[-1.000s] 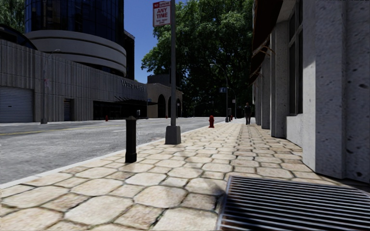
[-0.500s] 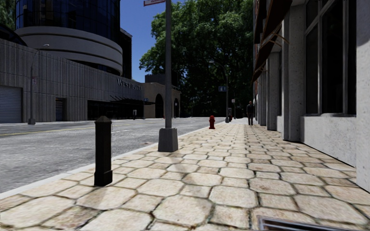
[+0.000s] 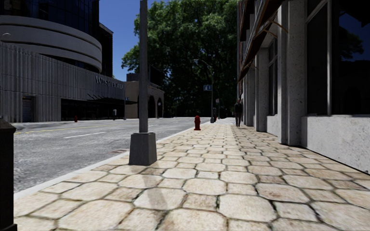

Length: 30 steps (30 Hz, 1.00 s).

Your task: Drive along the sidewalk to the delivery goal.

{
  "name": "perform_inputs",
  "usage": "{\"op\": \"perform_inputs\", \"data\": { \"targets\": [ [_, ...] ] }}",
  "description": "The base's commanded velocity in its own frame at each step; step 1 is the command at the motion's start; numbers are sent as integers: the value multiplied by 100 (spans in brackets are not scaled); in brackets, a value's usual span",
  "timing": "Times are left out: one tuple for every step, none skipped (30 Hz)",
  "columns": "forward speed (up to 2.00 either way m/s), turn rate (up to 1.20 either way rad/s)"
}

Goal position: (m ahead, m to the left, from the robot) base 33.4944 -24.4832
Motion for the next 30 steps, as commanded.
{"op": "perform_inputs", "data": {
  "targets": [
    [200, -38],
    [200, -38],
    [200, -38],
    [200, -38],
    [200, -38],
    [200, -38],
    [200, -38],
    [200, -38],
    [200, -38],
    [200, -38],
    [200, -38],
    [200, -38],
    [200, -38],
    [200, -38],
    [200, -38],
    [200, -38],
    [200, -38],
    [200, -38],
    [200, -28],
    [200, -28],
    [200, -4],
    [200, 0],
    [200, 0],
    [200, 0],
    [200, 0],
    [200, 0],
    [200, 0],
    [200, 0],
    [200, 0],
    [200, 0]
  ]
}}
